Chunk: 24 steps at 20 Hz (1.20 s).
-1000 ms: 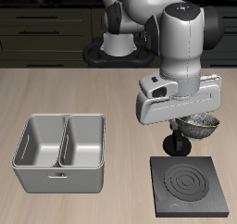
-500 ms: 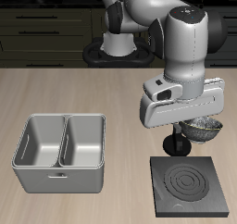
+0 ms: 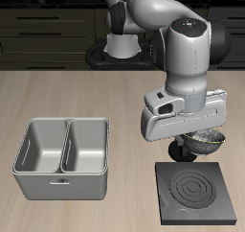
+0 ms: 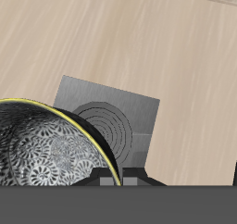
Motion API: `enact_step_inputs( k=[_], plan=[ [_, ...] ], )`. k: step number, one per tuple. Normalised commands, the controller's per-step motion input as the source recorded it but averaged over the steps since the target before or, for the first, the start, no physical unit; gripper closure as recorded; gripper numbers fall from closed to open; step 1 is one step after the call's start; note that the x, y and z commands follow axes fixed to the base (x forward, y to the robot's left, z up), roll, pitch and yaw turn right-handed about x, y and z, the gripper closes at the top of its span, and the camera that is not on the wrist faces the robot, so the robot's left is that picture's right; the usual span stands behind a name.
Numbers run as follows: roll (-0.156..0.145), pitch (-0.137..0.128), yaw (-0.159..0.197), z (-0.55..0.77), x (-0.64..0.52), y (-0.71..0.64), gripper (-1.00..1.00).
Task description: Place the black bowl on the flat stove and turn on the flat stove
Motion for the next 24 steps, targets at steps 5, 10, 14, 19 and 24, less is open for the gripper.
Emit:
enact_step_inputs(
  k=[5,10,14,19,24],
  plan=[
    [0.004,0.015,-0.003,-0.16,-0.01,0.01,1.0],
    [-0.007,0.017,0.008,-0.15,0.04,-0.07,1.0],
    [-0.017,0.011,0.005,-0.09,-0.01,-0.11,1.0],
    [-0.004,0.016,0.015,-0.18,0.02,-0.1,1.0],
    [0.021,-0.003,0.019,-0.05,0.03,0.0,1.0]
  ],
)
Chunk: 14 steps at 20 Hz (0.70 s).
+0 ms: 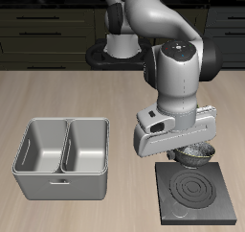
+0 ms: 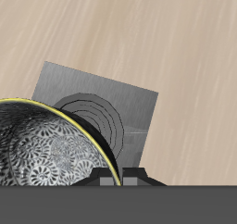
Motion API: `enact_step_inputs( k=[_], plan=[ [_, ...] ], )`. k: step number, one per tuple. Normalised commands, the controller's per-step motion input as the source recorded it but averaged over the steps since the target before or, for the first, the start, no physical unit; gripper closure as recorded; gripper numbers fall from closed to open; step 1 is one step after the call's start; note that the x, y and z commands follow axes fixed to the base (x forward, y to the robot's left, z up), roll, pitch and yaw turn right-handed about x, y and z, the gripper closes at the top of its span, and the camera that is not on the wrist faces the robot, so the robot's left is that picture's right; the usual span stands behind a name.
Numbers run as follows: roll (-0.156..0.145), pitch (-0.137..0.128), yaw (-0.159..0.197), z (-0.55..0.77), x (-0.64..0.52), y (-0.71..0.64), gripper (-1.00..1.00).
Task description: Place the black bowl on the flat stove and turn on the flat stove
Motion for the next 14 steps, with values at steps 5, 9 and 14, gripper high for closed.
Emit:
enact_step_inputs(
  k=[5,9,14],
  plan=[
    [0.043,-0.019,0.047,-0.07,0.08,0.08,1.0],
    [0.025,0.018,0.03,-0.23,0.12,0.07,1.0],
    [0.008,0.027,0.01,-0.2,0.06,0.03,1.0]
  ],
)
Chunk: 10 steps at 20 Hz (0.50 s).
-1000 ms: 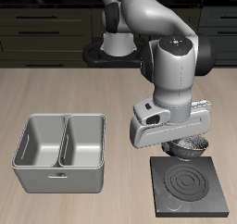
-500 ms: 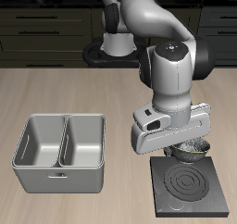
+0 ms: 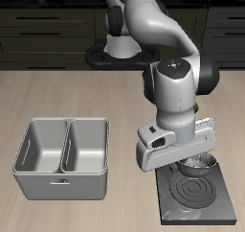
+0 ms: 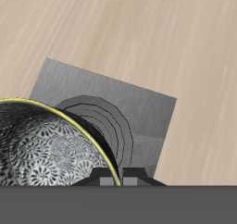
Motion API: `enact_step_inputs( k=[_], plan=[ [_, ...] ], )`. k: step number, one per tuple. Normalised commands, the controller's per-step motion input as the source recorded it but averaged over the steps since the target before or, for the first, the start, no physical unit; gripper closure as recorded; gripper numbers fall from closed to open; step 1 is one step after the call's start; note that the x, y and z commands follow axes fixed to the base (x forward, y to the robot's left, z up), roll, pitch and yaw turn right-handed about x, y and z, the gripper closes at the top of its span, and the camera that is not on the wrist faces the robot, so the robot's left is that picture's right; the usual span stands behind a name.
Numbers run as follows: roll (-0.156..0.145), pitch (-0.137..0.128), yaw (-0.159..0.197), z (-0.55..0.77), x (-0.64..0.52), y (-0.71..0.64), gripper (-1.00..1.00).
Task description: Place the black bowl on the flat stove and turn on the flat stove
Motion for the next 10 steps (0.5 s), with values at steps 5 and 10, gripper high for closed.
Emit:
enact_step_inputs(
  k=[5,10],
  plan=[
    [0.017,0.013,0.023,-0.14,0.04,0.07,1.0],
    [-0.022,-0.005,0.042,-0.02,0.02,-0.03,1.0]
  ],
)
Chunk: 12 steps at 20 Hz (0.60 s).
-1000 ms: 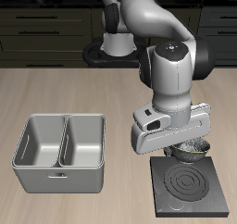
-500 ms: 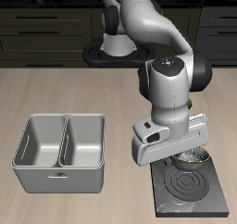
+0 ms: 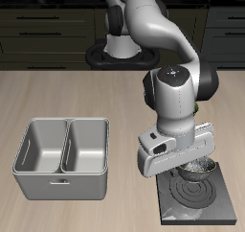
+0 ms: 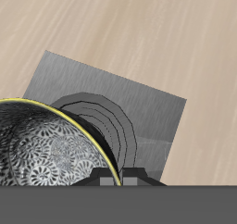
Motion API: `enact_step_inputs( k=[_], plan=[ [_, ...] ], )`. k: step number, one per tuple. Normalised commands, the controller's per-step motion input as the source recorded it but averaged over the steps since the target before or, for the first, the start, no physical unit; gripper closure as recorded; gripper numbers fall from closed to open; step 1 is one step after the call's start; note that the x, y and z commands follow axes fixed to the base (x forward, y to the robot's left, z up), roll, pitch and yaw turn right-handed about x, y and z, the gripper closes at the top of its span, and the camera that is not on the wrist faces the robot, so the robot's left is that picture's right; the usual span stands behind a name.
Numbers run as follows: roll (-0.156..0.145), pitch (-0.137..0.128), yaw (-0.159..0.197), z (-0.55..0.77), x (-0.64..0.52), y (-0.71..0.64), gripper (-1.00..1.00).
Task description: Place the black bowl on the flat stove and turn on the flat stove
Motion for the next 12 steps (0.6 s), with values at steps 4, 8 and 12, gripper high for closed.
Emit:
enact_step_inputs(
  k=[4,8,12],
  plan=[
    [0.011,0.015,-0.016,-0.02,0.04,-0.09,-1.0],
    [0.02,0.005,-0.012,-0.04,-0.02,-0.05,-1.0],
    [0.018,0.0,-0.011,-0.01,-0.08,-0.07,-1.0]
  ],
)
